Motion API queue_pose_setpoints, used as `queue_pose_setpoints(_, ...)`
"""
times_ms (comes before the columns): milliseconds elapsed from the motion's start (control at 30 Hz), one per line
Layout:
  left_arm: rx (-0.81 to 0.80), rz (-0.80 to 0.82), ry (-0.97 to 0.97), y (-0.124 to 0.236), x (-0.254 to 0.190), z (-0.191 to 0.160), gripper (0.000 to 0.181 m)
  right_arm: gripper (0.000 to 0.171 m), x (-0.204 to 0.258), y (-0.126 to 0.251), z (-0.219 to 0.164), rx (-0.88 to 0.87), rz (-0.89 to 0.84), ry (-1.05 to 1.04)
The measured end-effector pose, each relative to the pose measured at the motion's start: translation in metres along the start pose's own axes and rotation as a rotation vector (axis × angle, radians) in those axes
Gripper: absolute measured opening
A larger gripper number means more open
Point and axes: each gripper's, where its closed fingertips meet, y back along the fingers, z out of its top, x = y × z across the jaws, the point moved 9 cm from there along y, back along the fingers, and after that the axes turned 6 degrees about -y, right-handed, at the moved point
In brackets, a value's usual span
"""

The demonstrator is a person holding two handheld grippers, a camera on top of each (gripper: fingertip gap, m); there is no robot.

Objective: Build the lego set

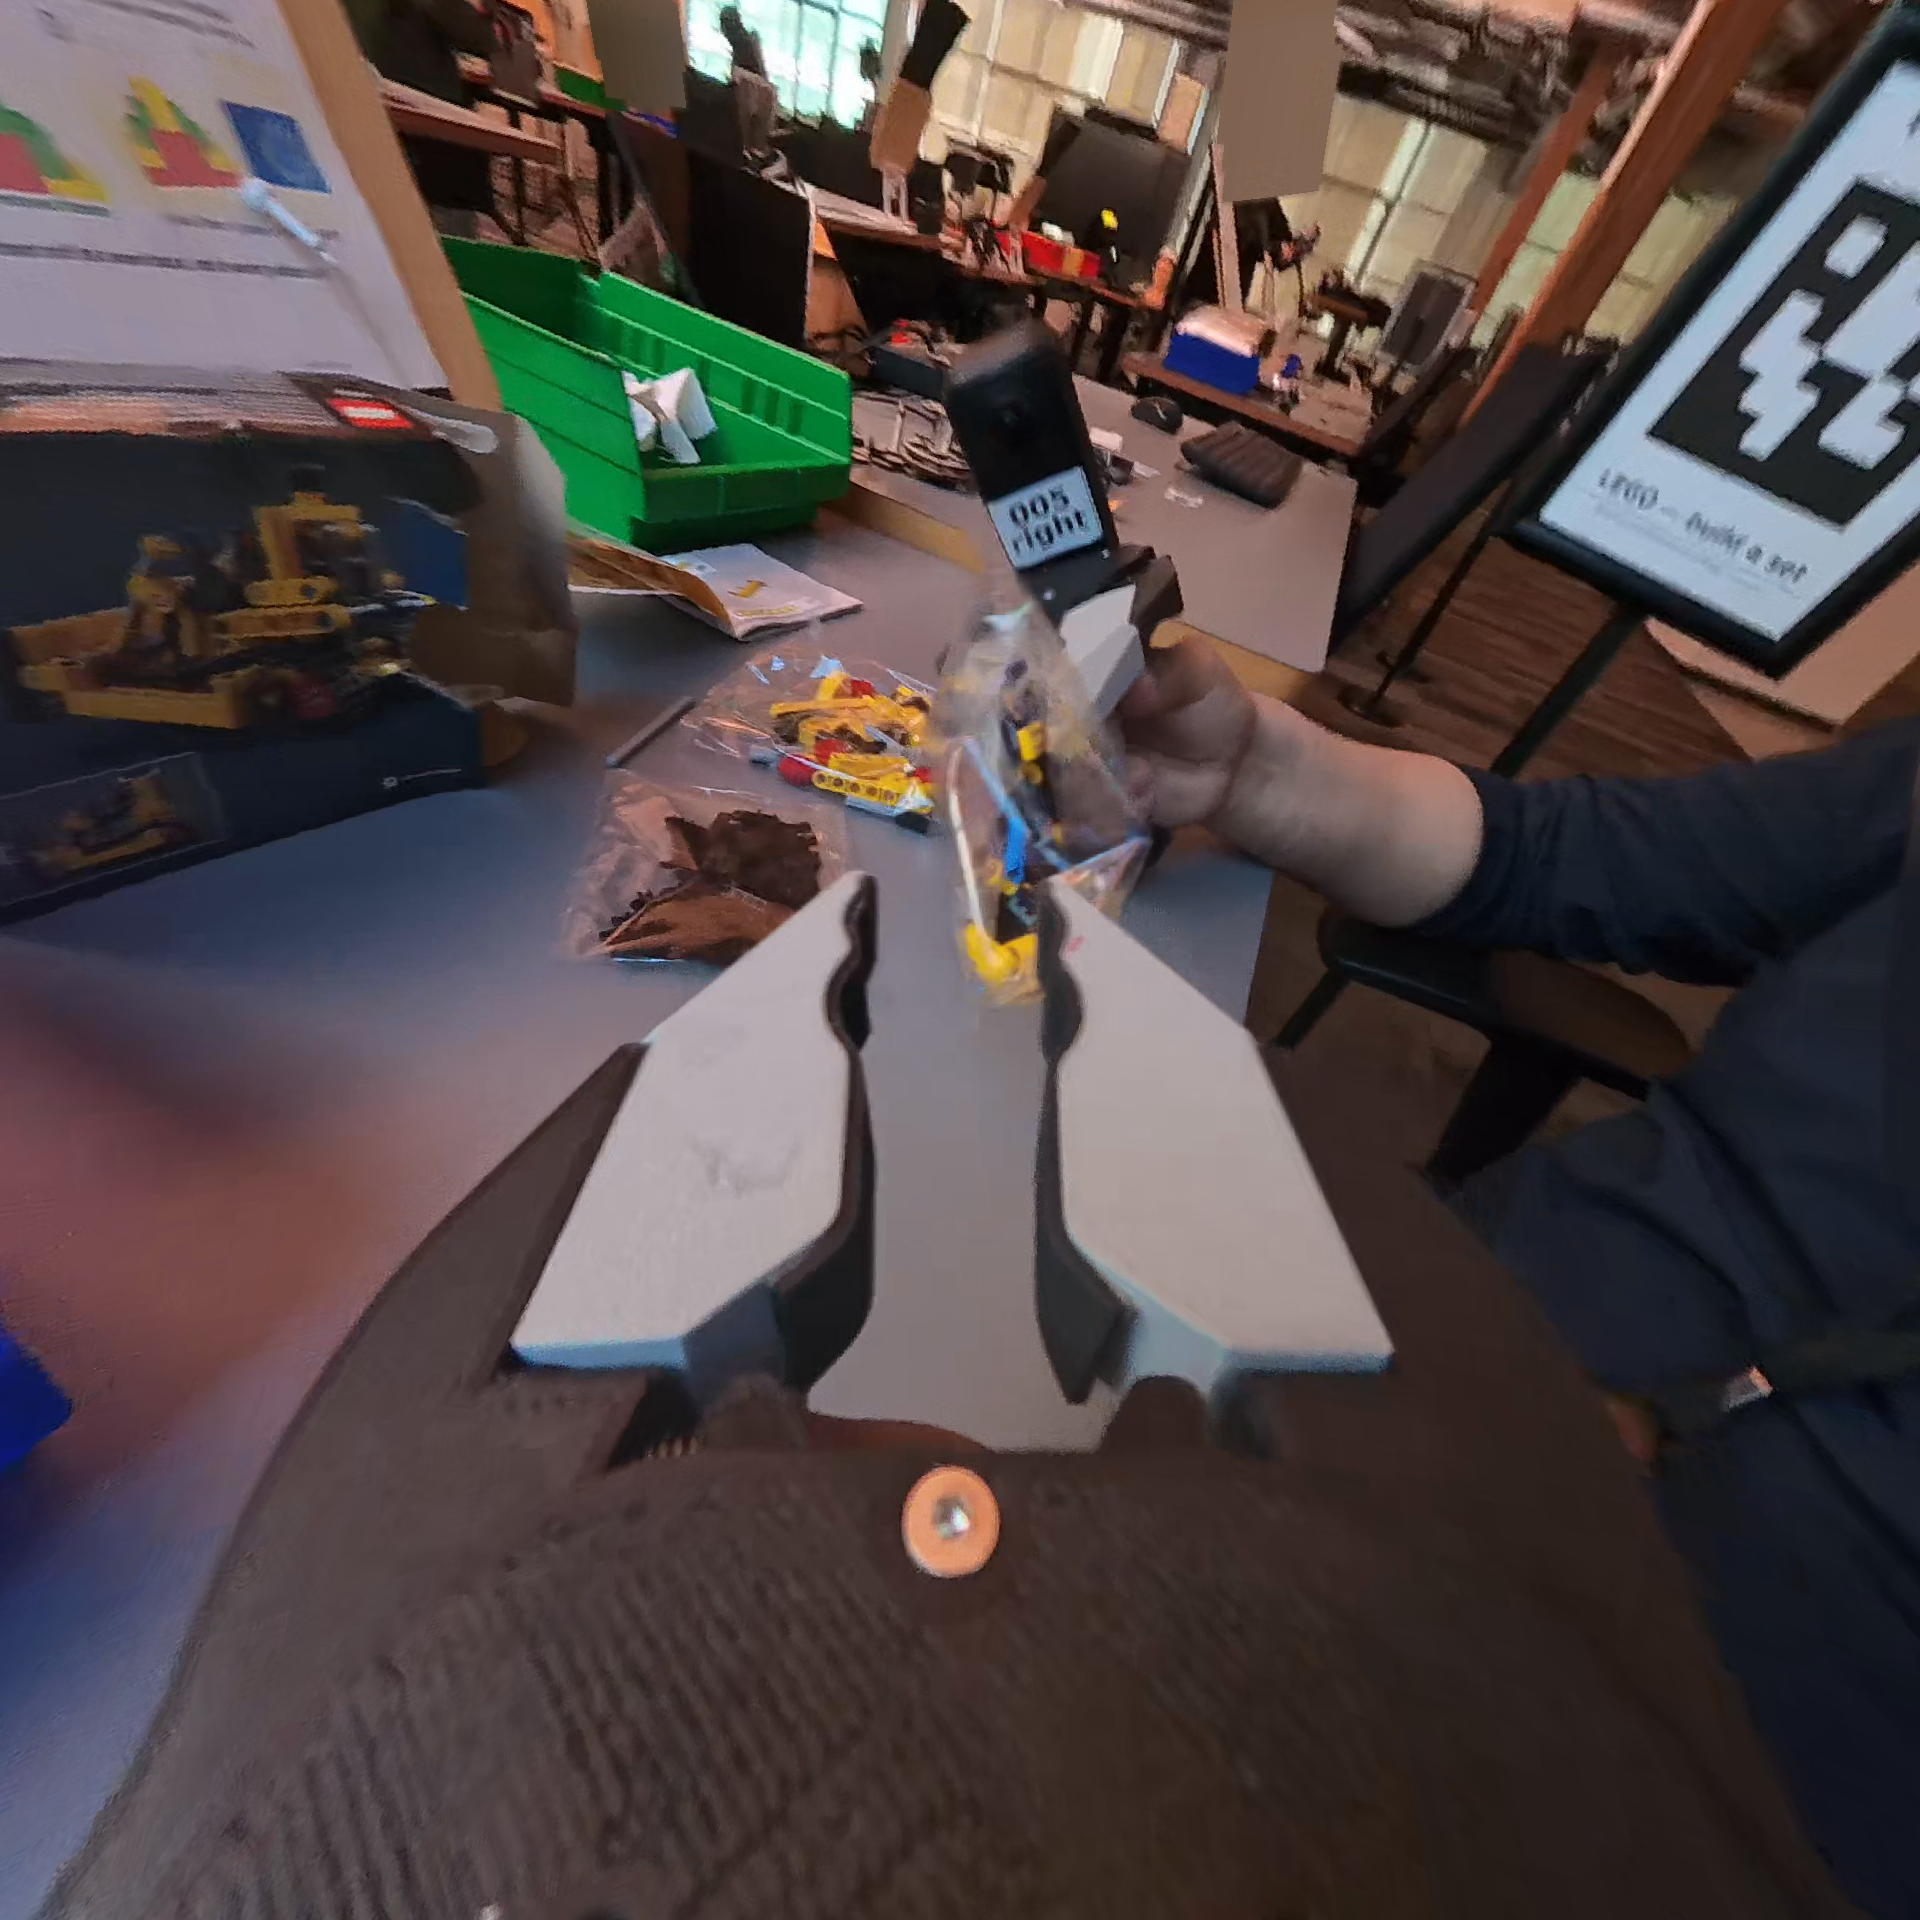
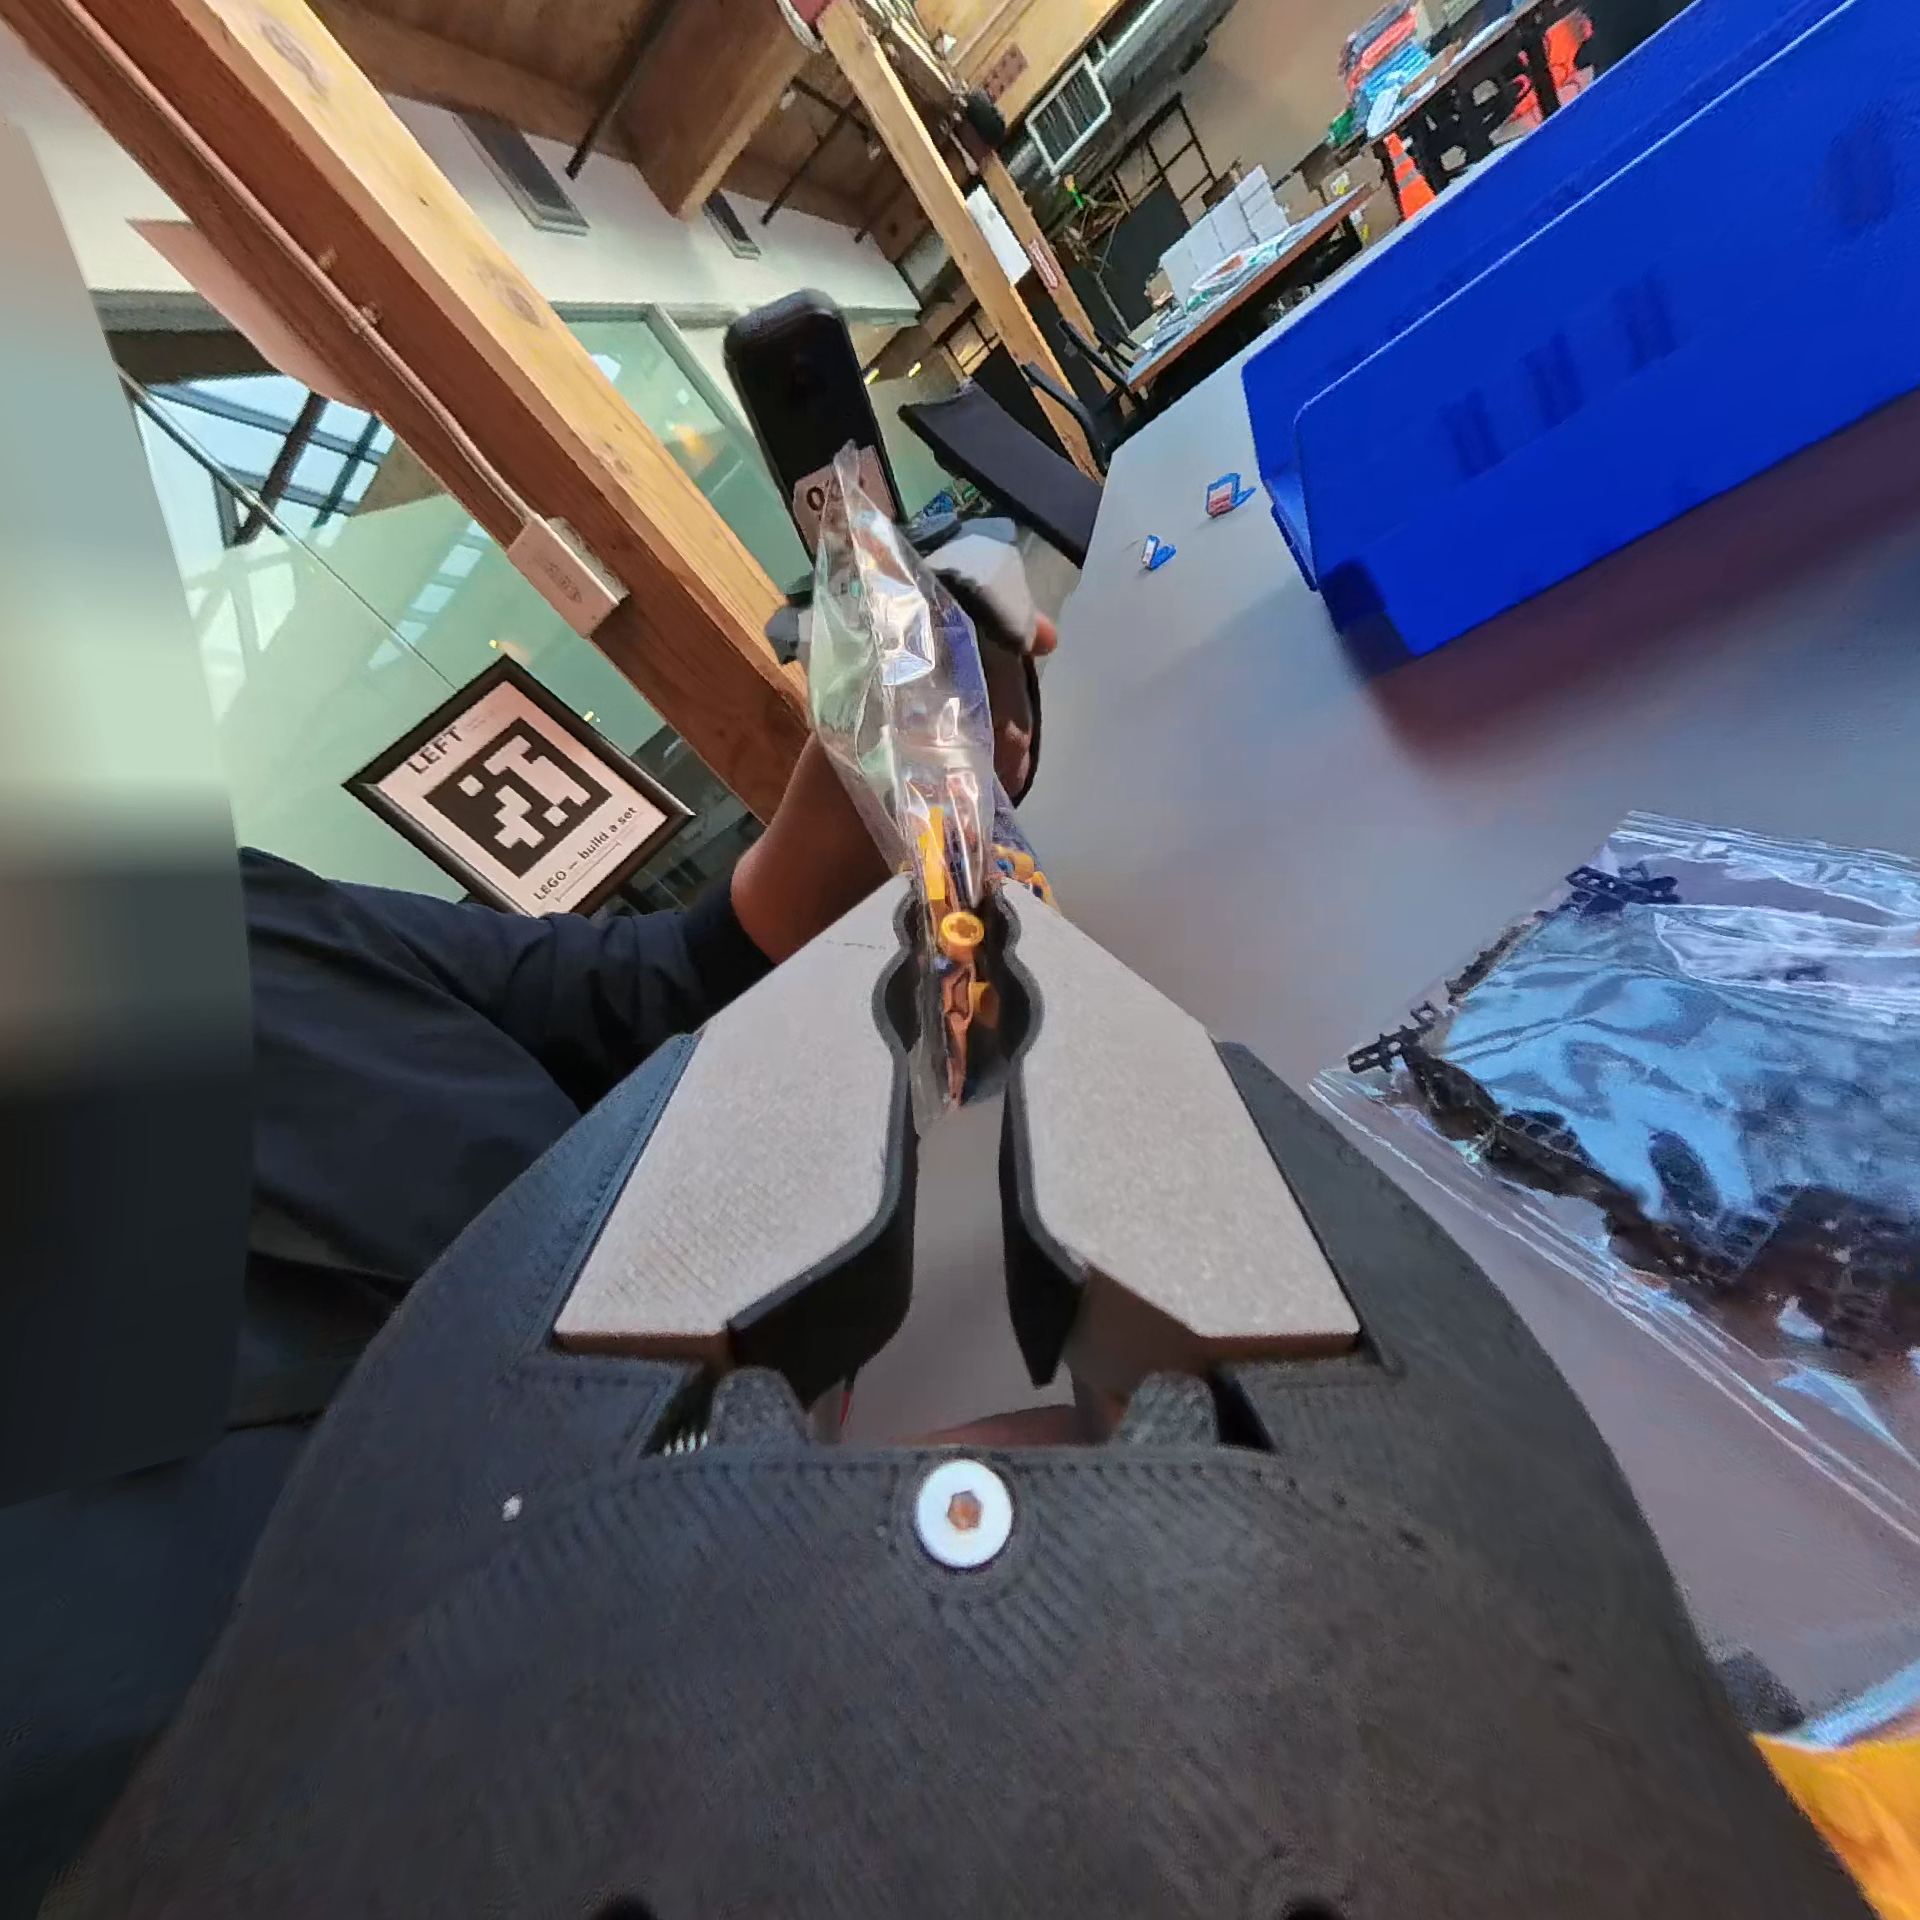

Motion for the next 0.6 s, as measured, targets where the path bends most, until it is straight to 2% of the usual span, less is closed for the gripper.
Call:
queue_pose_setpoints(33,0.018,-0.002,-0.042,-0.001,-0.002,-0.001,0.003,0.006,0.001,-0.001,0.000,0.009,-0.017,0.022)
queue_pose_setpoints(100,0.066,0.069,-0.101,-0.001,0.000,-0.002,0.000,0.007,0.002,-0.001,-0.001,0.023,-0.056,0.073)
queue_pose_setpoints(267,0.152,0.137,-0.098,-0.001,0.006,-0.005,0.000,0.007,0.004,-0.006,-0.003,0.055,-0.111,0.127)
queue_pose_setpoints(300,0.157,0.125,-0.103,0.000,0.005,-0.005,0.007,0.007,0.004,-0.005,-0.003,0.055,-0.108,0.122)
queue_pose_setpoints(333,0.143,0.108,-0.102,0.001,0.002,-0.003,0.023,0.007,0.004,-0.004,-0.003,0.044,-0.093,0.114)
queue_pose_setpoints(433,0.019,0.024,-0.060,0.004,-0.007,0.010,0.042,0.007,0.007,-0.002,0.000,0.012,-0.023,0.079)
queue_pose_setpoints(500,0.004,-0.013,-0.030,-0.001,-0.013,0.014,0.059,0.007,0.009,-0.005,-0.001,0.019,0.002,0.081)
queue_pose_setpoints(600,0.048,-0.025,-0.089,-0.011,-0.022,0.013,0.051,0.007,0.013,-0.010,-0.003,0.050,-0.014,0.136)
